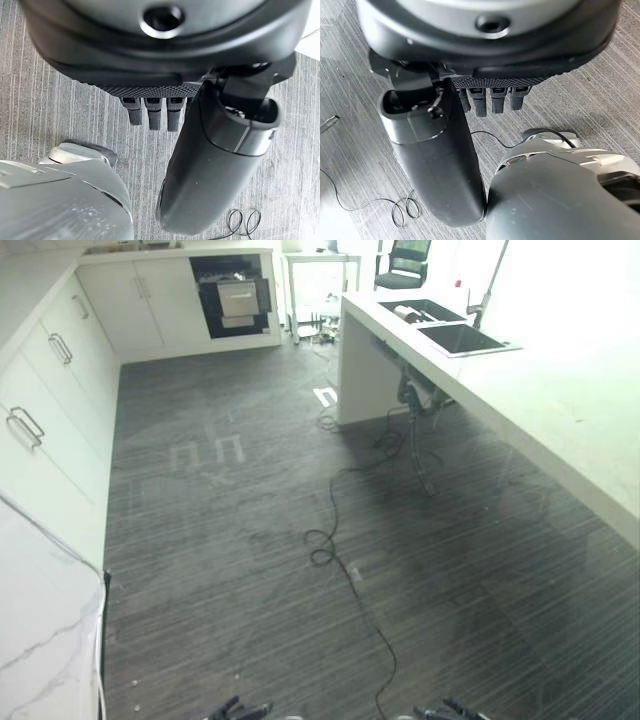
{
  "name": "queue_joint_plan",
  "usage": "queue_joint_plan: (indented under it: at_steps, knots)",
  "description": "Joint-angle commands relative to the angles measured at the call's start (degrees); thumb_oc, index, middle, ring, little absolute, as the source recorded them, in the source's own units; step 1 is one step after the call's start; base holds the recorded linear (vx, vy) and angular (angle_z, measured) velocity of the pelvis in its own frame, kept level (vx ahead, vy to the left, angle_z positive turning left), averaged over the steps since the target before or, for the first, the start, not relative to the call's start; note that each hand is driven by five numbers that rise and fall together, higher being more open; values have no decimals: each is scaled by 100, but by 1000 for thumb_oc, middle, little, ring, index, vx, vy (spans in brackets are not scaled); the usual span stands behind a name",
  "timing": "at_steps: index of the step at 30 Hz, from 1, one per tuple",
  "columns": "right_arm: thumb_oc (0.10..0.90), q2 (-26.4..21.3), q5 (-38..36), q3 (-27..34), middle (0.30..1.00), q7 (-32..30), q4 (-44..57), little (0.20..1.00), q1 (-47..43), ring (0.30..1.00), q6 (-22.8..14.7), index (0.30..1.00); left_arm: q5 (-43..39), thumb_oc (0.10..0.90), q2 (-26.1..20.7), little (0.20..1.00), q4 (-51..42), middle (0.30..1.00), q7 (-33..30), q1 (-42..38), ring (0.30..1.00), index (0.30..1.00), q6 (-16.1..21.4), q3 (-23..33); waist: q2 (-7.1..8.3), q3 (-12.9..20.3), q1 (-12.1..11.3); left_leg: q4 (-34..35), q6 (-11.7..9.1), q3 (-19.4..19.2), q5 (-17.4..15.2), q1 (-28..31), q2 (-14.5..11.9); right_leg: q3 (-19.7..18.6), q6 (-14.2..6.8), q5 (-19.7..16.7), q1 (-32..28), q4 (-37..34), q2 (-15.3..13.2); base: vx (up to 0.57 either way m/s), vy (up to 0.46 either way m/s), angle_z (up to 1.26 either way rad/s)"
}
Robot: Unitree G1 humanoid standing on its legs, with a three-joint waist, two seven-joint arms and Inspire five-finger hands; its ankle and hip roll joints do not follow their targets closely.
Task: Place the dishes in the dishwasher.
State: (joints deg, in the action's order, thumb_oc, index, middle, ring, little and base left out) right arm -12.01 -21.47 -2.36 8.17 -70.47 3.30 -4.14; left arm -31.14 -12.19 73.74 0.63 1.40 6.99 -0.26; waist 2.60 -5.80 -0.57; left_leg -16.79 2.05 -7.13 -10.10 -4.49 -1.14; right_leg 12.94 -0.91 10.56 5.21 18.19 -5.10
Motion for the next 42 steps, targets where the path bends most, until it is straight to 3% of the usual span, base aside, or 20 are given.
queue_joint_plan:
  at_steps: [1,21,25,31,36,39,40,42]
  knots:
    - [800,-315,5,-75,900,59,-200,900,-6,900,-111,900,-8,800,-38,900,-93,900,80,-147,900,900,342,16,-93,73,-76,-40,-448,-189,-261,-3,-211,167,-625,-52,-192,-100,-218,0,0,0]
    - [800,-376,58,-32,900,100,-326,900,-98,900,-133,900,4,800,-38,900,-211,900,40,-39,900,900,287,13,-157,70,-76,-40,-455,-221,-292,79,-216,136,-616,-34,-238,-100,-220,0,0,0]
    - [800,-378,60,-51,900,147,-215,900,-119,900,-410,900,-72,800,-42,900,-321,900,7,-36,900,900,301,31,-168,45,-61,-40,-457,-220,-297,108,-226,121,-599,-32,-260,-100,-205,28,-43,0]
    - [800,-630,-249,0,900,142,1266,900,-33,900,-890,900,-307,800,-168,900,-1581,900,133,62,900,900,489,158,-147,-55,3,-40,-453,-253,-299,145,-256,96,-555,-46,-262,-100,-166,22,-72,1]
    - [800,-810,-436,109,900,19,2924,900,247,900,-809,900,-323,800,-279,900,-2943,900,85,433,900,900,666,252,-129,-182,-18,-40,-464,-185,-264,250,-241,58,-486,-71,-269,-100,-90,9,-102,3]
    - [800,-914,-450,181,900,14,4002,900,409,900,-736,900,-449,800,-335,900,-3597,900,327,666,900,900,827,394,-16,-398,-61,-40,-556,-286,167,395,-118,-45,-351,-81,-352,-100,-81,77,-140,-8]
    - [800,-990,-464,243,900,35,4380,900,455,900,-791,900,-499,800,-372,900,-3830,900,458,708,900,900,930,385,160,-575,-137,-232,-713,-404,1032,308,-74,-123,-242,-81,-418,-100,-204,61,-162,-16]
    - [800,-1043,-475,289,900,81,4656,900,462,900,-905,900,-635,800,-417,900,-4069,900,578,751,900,900,1028,363,170,-759,-168,-937,-812,-363,1347,-227,-211,-146,-139,-87,-461,-100,-189,132,-40,-1]
